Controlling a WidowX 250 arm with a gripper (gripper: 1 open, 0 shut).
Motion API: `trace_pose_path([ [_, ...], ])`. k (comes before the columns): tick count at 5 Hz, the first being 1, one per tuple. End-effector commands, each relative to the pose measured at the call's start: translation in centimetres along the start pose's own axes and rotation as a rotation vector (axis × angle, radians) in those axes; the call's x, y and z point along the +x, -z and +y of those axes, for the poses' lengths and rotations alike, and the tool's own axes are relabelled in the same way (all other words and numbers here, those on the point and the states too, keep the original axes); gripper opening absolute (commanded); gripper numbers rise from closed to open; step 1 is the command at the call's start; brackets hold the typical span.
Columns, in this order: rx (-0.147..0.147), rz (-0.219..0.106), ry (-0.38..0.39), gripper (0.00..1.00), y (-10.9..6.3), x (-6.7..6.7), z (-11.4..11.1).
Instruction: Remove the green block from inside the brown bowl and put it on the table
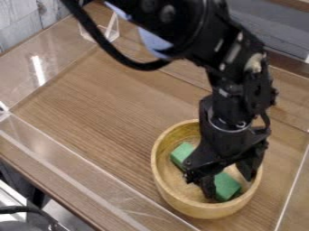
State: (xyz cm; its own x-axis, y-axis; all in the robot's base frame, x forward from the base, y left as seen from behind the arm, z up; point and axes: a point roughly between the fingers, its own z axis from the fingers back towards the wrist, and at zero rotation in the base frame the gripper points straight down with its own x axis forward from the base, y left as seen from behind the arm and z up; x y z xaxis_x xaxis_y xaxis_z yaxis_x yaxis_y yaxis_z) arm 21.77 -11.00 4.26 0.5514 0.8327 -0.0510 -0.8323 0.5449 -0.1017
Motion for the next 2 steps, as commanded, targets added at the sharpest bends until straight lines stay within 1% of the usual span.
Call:
trace_pose_path([
  [1,-0.041,-0.005,-0.002,1.00,0.02,0.45,-0.81],
  [2,-0.042,-0.003,0.010,0.00,0.35,0.46,-0.81],
])
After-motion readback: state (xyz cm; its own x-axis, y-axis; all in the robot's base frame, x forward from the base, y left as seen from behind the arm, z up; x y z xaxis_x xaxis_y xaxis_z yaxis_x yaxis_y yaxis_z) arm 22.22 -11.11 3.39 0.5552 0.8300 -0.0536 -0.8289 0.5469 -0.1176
